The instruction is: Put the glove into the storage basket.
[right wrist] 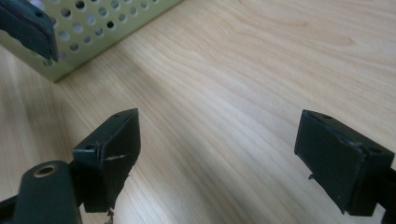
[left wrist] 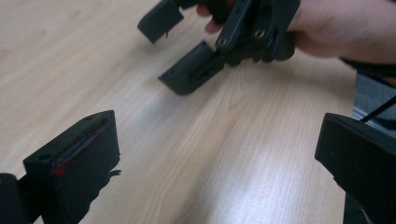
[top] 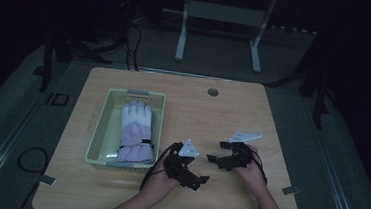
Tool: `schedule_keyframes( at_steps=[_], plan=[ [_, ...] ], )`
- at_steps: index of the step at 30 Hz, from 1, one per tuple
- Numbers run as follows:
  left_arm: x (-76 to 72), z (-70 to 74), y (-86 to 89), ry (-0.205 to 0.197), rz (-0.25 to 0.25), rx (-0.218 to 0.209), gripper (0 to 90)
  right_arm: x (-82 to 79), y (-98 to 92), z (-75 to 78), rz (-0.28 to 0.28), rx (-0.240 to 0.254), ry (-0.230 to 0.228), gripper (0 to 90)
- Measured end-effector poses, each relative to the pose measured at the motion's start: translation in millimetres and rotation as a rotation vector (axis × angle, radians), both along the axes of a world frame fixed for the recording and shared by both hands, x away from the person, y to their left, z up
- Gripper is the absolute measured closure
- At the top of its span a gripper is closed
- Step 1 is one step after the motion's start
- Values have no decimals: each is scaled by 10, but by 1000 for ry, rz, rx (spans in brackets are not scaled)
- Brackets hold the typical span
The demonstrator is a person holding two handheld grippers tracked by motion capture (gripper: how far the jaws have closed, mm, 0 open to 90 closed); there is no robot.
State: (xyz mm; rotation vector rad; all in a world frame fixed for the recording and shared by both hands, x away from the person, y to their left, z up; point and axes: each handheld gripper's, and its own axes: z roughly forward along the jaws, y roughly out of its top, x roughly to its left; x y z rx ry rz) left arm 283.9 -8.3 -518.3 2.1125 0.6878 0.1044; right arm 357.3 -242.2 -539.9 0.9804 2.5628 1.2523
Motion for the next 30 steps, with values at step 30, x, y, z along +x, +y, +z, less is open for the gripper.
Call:
schedule_keyframes(
  at_steps=[30],
  plan=[
    [-82, -424, -126, 58, -62, -33, 1, -285, -446, -188, -45, -34, -20, 139]
  ],
)
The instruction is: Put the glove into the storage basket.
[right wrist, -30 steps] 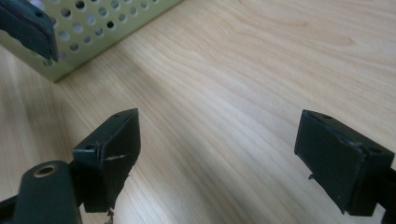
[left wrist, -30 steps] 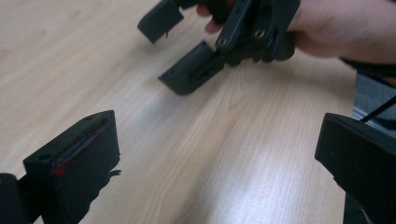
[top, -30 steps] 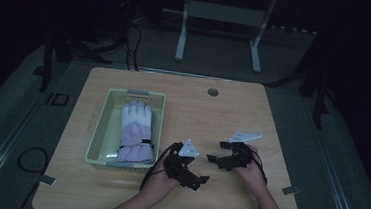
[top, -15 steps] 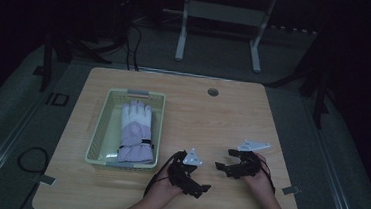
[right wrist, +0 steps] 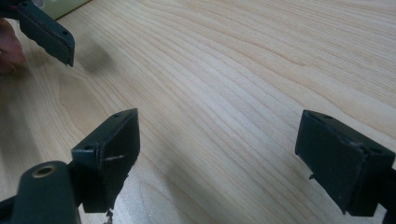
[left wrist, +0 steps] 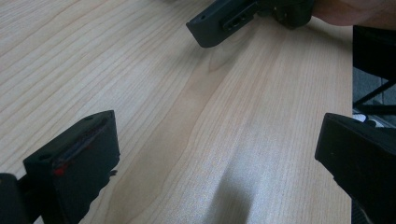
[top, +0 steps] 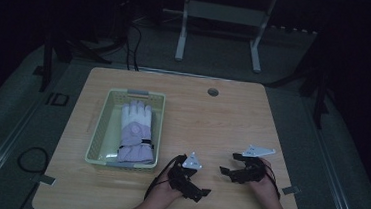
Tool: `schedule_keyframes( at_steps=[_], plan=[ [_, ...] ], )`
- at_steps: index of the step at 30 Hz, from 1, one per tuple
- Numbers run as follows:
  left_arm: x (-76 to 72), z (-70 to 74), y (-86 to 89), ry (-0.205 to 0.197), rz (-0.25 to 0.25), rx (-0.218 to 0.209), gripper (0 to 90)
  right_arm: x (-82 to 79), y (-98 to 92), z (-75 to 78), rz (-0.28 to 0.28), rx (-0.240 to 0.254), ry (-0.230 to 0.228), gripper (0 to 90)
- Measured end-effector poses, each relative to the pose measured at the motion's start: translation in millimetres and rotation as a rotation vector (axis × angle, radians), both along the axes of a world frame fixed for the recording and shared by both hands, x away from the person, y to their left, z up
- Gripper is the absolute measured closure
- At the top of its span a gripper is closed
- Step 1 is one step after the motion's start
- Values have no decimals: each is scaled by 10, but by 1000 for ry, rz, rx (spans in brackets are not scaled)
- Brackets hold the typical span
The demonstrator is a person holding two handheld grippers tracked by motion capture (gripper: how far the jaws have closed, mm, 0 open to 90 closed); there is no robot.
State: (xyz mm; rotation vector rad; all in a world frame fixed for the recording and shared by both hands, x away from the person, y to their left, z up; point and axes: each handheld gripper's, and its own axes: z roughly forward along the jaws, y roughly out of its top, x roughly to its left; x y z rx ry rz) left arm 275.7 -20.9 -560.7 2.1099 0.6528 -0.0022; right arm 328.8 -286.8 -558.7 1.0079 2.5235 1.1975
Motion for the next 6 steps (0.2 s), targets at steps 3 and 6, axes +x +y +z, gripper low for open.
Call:
schedule_keyframes(
  at_steps=[3, 6],
  plan=[
    [-2, -8, -1, 2, 2, 0, 1, 2, -7, -4, -3, -2, -2, 139],
    [-4, -19, -1, 24, -15, -25, 1, 8, -19, -15, -8, 1, -1, 139]
  ],
)
